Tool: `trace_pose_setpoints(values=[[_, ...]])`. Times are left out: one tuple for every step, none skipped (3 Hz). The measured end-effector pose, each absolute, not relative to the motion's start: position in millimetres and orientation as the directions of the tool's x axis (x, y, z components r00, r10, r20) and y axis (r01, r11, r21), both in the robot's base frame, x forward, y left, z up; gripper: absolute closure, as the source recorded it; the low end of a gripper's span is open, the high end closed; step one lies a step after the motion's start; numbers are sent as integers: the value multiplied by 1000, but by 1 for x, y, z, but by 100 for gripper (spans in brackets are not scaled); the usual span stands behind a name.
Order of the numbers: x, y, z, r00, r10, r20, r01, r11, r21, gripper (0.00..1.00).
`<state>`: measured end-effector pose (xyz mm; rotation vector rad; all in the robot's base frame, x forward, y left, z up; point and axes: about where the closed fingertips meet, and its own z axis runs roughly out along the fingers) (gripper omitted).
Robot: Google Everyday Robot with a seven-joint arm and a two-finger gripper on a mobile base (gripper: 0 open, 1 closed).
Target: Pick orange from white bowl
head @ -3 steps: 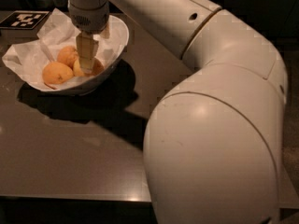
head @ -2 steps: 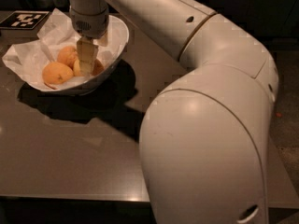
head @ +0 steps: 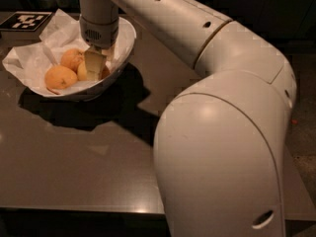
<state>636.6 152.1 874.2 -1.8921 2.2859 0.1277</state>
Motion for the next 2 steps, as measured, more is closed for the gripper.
trace_pose_setpoints(values=[[633, 156, 869, -161, -970, -184, -986, 168, -20, 26], [629, 160, 868, -144, -974, -173, -989, 149, -16, 23]])
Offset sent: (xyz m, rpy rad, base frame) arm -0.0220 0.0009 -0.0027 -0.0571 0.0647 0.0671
